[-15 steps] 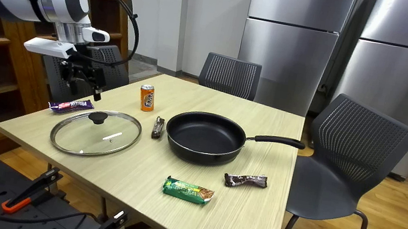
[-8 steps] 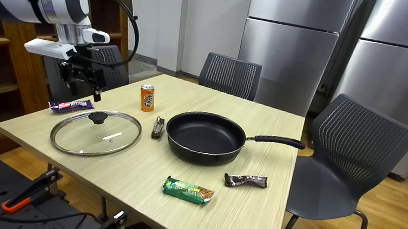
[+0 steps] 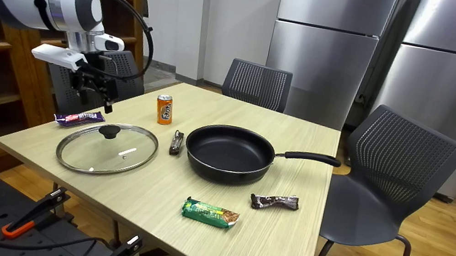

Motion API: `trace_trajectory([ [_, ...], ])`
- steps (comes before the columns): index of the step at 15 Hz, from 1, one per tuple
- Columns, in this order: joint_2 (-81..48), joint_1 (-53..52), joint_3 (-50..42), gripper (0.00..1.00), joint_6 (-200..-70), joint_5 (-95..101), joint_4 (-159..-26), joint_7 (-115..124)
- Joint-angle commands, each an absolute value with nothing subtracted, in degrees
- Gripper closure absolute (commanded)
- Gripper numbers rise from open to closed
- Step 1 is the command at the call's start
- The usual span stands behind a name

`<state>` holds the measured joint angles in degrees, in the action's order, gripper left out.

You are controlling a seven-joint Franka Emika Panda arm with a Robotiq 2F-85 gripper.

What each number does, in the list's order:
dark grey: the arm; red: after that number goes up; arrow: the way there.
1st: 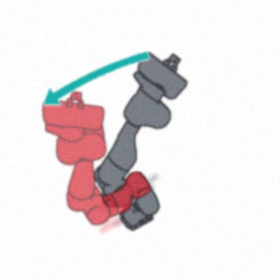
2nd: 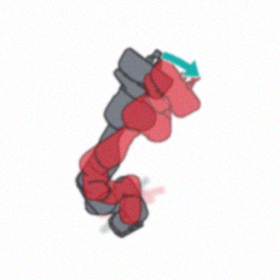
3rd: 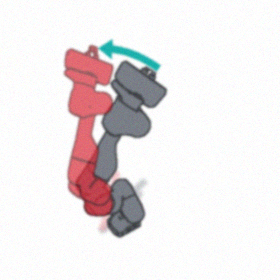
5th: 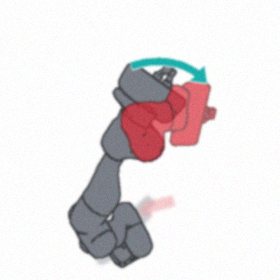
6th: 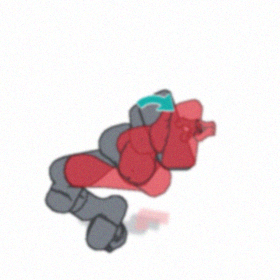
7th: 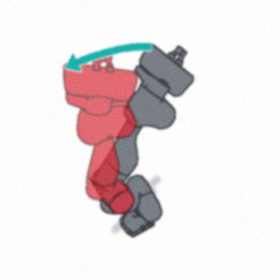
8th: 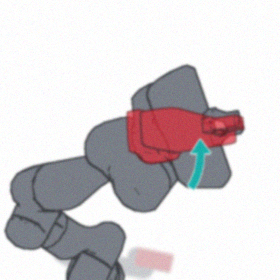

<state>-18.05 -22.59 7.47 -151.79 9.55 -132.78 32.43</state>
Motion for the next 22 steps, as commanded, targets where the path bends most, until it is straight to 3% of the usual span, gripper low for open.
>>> trace_trajectory([
  [1,-20.91,-23.13,8.26,0.00,-152.74,6.31,-129.08,33.07],
  [22,-36.27,-31.08,7.92,0.00,-152.25,0.35,-111.75,34.43],
])
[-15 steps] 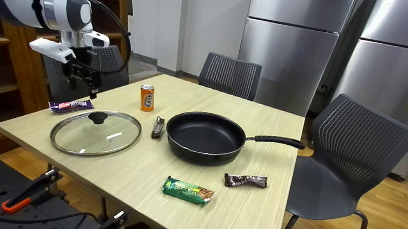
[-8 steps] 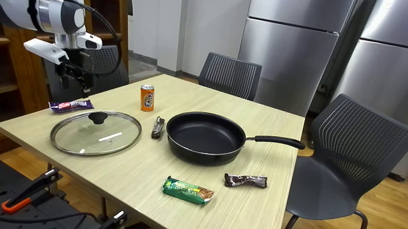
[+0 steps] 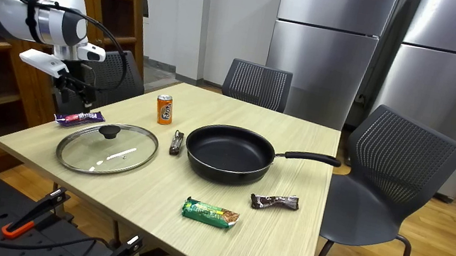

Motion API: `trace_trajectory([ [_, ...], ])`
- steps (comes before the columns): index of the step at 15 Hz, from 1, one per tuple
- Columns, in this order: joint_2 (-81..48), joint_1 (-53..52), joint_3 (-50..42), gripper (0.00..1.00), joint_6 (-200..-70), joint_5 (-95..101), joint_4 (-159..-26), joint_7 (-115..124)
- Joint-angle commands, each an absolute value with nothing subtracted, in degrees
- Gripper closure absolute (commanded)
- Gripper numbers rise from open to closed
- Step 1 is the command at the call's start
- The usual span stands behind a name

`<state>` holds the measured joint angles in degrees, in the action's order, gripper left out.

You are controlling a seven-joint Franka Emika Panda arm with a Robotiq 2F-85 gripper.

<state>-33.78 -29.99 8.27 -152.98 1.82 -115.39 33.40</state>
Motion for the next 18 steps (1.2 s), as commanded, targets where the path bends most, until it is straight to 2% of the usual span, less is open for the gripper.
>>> trace_trajectory([
  [1,-36.90,-31.14,7.99,0.00,-152.21,-0.03,-111.10,34.34],
  [18,-46.61,-31.17,7.71,0.00,-151.18,-3.26,-100.02,33.33],
])
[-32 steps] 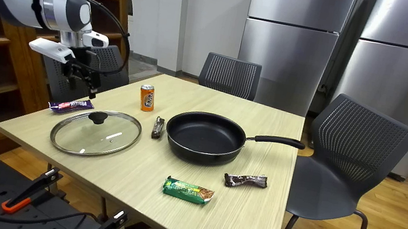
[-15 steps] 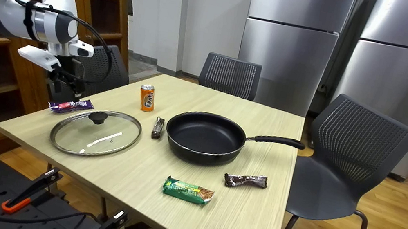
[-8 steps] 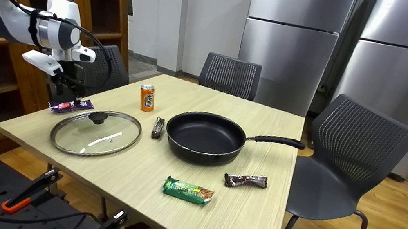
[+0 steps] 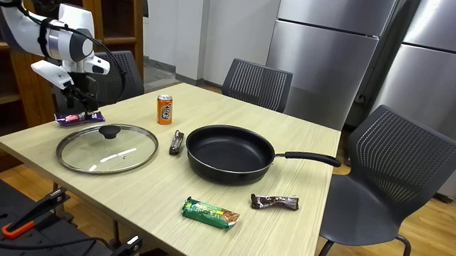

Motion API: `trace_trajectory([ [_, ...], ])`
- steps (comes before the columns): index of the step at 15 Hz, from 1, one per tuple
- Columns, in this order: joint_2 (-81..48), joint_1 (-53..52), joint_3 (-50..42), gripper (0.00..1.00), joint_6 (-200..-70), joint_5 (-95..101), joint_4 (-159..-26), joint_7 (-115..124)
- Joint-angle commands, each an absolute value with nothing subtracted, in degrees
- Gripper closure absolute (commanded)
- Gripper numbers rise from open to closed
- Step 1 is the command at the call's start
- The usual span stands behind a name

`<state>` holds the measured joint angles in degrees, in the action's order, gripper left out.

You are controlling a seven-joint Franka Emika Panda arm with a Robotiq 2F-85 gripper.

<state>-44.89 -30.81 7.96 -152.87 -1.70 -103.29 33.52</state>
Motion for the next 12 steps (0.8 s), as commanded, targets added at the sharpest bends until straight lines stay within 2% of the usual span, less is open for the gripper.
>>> trace_trajectory([
  [1,-46.91,-31.17,7.69,0.00,-151.13,-3.44,-99.63,33.32],
  [4,-47.81,-31.10,7.71,0.00,-150.86,-3.86,-98.52,33.13],
  [5,-48.04,-31.02,7.78,0.25,-150.95,-4.03,-98.29,33.04],
  [6,-48.15,-31.07,7.75,0.26,-151.03,-4.04,-98.21,33.04],
  [12,-48.23,-31.16,7.66,0.73,-151.55,-4.13,-98.63,33.24],
])
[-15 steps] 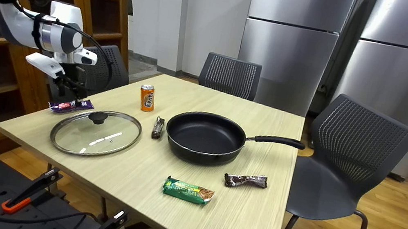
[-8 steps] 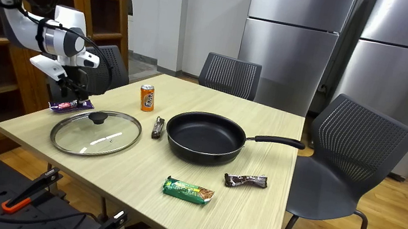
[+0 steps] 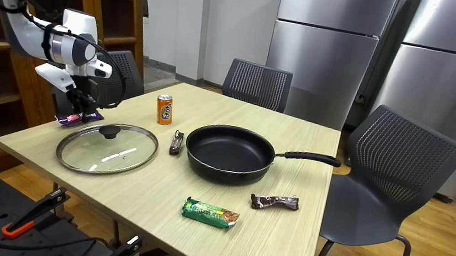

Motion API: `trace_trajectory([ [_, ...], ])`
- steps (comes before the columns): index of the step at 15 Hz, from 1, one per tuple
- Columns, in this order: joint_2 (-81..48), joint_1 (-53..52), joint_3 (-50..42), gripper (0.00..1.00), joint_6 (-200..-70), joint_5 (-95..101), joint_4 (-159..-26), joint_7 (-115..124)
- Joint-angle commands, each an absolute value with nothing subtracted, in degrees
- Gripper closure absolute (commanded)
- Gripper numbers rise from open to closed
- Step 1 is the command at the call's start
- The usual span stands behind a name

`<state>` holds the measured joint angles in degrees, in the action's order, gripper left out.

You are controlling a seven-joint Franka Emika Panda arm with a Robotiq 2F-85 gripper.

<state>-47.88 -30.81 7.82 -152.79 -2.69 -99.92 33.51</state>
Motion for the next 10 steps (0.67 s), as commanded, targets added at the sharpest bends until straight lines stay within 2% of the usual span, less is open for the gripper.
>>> trace_trajectory([
  [1,-48.13,-31.14,7.69,0.82,-151.70,-4.16,-98.86,33.24],
  [3,-47.58,-31.18,7.69,0.97,-152.20,-4.16,-99.68,33.27],
  [4,-47.08,-31.18,7.74,1.00,-152.53,-4.18,-100.20,33.26],
  [6,-45.83,-31.26,7.77,0.97,-153.52,-4.09,-101.52,33.20],
  [10,-42.63,-30.96,8.14,0.97,-155.35,-4.13,-104.64,32.65],
])
